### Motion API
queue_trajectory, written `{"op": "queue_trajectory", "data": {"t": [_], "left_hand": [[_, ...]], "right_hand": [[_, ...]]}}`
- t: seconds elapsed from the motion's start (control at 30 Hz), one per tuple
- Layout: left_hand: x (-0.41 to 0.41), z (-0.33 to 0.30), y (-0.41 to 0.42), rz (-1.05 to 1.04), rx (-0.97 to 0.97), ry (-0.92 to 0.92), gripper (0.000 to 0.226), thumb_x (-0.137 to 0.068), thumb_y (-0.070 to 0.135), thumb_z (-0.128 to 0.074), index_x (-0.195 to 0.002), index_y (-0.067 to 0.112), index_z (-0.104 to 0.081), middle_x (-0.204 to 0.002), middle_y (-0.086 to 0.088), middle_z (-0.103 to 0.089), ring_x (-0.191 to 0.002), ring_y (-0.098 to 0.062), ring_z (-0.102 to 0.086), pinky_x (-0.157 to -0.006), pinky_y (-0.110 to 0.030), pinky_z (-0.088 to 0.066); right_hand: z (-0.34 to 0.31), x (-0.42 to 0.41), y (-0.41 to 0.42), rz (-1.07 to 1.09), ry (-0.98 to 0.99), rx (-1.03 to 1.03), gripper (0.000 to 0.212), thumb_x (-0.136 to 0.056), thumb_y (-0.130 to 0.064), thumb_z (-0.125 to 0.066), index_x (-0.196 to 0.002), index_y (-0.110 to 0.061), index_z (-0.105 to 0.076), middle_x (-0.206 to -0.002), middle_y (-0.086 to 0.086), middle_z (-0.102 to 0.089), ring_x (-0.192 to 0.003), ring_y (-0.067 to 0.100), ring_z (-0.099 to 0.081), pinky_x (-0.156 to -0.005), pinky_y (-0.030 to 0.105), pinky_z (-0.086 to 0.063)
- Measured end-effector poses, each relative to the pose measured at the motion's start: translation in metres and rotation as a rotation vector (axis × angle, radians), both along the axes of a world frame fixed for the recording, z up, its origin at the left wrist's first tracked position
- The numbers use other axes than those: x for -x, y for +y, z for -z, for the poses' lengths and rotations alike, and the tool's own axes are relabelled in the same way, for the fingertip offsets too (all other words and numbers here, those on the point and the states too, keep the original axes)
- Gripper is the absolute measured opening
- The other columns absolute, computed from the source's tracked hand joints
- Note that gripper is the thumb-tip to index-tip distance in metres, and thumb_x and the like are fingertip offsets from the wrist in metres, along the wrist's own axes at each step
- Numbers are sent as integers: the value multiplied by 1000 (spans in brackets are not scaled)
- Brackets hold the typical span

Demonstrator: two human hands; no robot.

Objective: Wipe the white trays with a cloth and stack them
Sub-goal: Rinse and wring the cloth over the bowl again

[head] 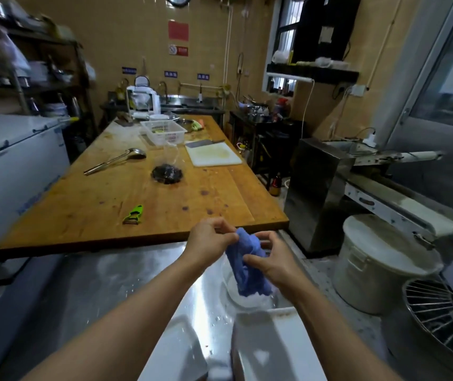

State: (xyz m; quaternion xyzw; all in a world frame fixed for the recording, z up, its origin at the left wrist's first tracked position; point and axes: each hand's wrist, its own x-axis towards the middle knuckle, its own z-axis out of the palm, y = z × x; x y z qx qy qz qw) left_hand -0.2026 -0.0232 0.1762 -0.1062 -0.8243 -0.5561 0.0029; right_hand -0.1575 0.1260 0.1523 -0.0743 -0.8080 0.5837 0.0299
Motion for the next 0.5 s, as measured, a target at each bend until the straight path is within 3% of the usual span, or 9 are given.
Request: {"op": "queue_trajectory", "data": {"t": [0.07,0.2,0.3,0.37,0.43,0.5], "left_hand": [[17,3,15,-59,2,-53,23,-81,7,-63,-63,19,-55,-65,4,-57,-67,-12,-53,-59,-23,-40],[44,15,40,-175,22,-107,24,-84,8,-59,-63,18,-51,-64,2,-54,-66,-14,-51,-57,-25,-38],[56,27,52,-224,98,-109,20,-83,10,-59,-66,19,-52,-66,3,-56,-65,-14,-52,-57,-25,-38],[62,34,60,-251,96,-137,19,-84,11,-59,-67,19,-53,-69,2,-58,-67,-15,-53,-60,-27,-41],[65,39,69,-267,48,-191,20,-85,9,-58,-68,17,-52,-71,-2,-57,-69,-17,-53,-65,-33,-44],[64,42,78,-261,-27,-241,23,-88,7,-57,-68,15,-50,-70,-4,-55,-70,-18,-51,-68,-35,-45]], "right_hand": [[5,16,19,-33,-25,-17,45,-77,-9,-72,-114,-19,-49,-112,-1,-54,-89,5,-56,-61,14,-46],[20,45,50,20,-79,-197,58,-73,-12,-76,-124,-16,-49,-126,9,-50,-107,20,-53,-86,32,-49],[29,63,62,34,-58,-276,63,-68,-20,-79,-123,-23,-50,-125,6,-48,-105,15,-52,-74,20,-45],[37,73,61,-17,-57,-211,67,-64,-23,-82,-122,-25,-50,-118,3,-51,-98,11,-52,-64,17,-41],[48,80,57,-91,-84,-121,63,-64,-22,-82,-119,-26,-51,-104,-4,-56,-87,9,-59,-62,21,-48],[60,87,53,-131,-121,-46,46,-65,-15,-77,-105,-23,-56,-89,-3,-63,-76,13,-66,-64,35,-58]]}}
